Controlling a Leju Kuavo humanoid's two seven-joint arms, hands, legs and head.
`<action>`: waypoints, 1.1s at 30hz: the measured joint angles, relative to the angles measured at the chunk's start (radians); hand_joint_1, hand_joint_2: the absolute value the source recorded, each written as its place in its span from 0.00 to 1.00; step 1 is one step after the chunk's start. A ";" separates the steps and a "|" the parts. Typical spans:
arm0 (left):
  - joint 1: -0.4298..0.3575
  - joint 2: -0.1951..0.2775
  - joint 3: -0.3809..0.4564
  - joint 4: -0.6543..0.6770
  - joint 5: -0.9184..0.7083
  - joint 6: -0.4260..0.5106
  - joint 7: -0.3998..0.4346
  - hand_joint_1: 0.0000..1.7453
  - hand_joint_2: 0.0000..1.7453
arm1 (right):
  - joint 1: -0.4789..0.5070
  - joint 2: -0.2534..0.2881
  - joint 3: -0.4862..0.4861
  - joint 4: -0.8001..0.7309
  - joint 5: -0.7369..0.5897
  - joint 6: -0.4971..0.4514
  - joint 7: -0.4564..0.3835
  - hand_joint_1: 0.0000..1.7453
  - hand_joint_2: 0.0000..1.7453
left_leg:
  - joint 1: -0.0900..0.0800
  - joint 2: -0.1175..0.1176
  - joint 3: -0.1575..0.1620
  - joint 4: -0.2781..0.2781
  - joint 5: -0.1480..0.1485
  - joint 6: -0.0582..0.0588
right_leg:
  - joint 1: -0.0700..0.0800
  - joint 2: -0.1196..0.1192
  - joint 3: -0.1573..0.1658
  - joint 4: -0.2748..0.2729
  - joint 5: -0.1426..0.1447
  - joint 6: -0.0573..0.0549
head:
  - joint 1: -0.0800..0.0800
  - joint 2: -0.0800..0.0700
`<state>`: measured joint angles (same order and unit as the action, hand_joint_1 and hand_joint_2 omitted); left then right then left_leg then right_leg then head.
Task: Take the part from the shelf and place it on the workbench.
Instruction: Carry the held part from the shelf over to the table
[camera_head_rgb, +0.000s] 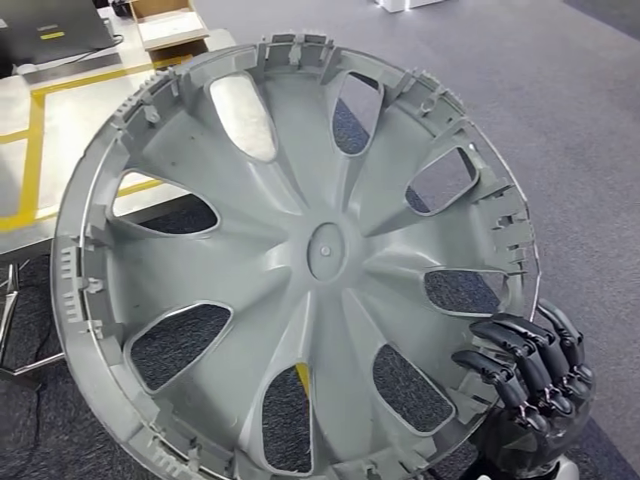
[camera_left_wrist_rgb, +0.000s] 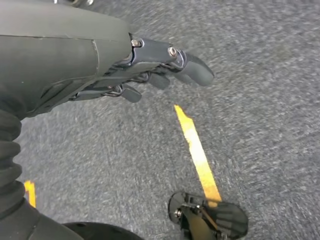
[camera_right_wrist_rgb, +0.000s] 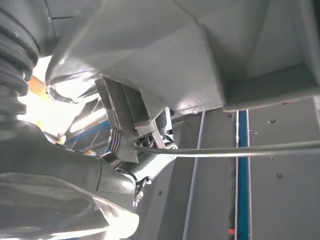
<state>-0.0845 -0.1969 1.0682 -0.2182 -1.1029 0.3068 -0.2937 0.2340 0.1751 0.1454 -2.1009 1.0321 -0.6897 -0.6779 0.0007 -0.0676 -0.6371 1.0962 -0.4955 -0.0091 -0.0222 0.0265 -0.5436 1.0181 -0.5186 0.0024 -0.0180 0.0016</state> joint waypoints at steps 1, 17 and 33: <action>-0.002 0.000 0.000 0.000 0.001 0.000 -0.002 0.00 1.00 | 0.000 0.000 0.000 0.000 0.000 0.000 0.000 1.00 1.00 | 0.000 0.029 -0.025 0.054 -0.029 -0.005 | 0.002 -0.015 0.003 0.000 -0.003 -0.004 | -0.003 0.000; -0.007 0.000 0.000 0.000 -0.004 0.011 0.021 0.00 1.00 | -0.008 0.000 0.007 0.009 -0.027 0.000 0.000 1.00 1.00 | -0.003 0.067 0.034 -0.075 0.038 0.046 | 0.008 -0.050 -0.038 0.156 -0.128 0.037 | 0.009 0.000; -0.011 0.001 0.007 0.000 0.024 -0.004 -0.018 0.00 1.00 | -0.004 -0.003 0.034 0.014 -0.134 0.000 0.000 1.00 1.00 | 0.005 0.049 -0.059 0.138 -0.069 -0.011 | 0.001 0.009 0.003 0.000 -0.001 -0.007 | -0.002 0.000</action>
<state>-0.0960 -0.1961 1.0750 -0.2182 -1.0792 0.3024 -0.3113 0.2301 0.1719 0.1792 -2.0871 0.8977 -0.6900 -0.6779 0.0053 -0.0184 -0.6960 1.2347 -0.5648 -0.0200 -0.0208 0.0360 -0.5402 1.0183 -0.5197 -0.0048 -0.0198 0.0015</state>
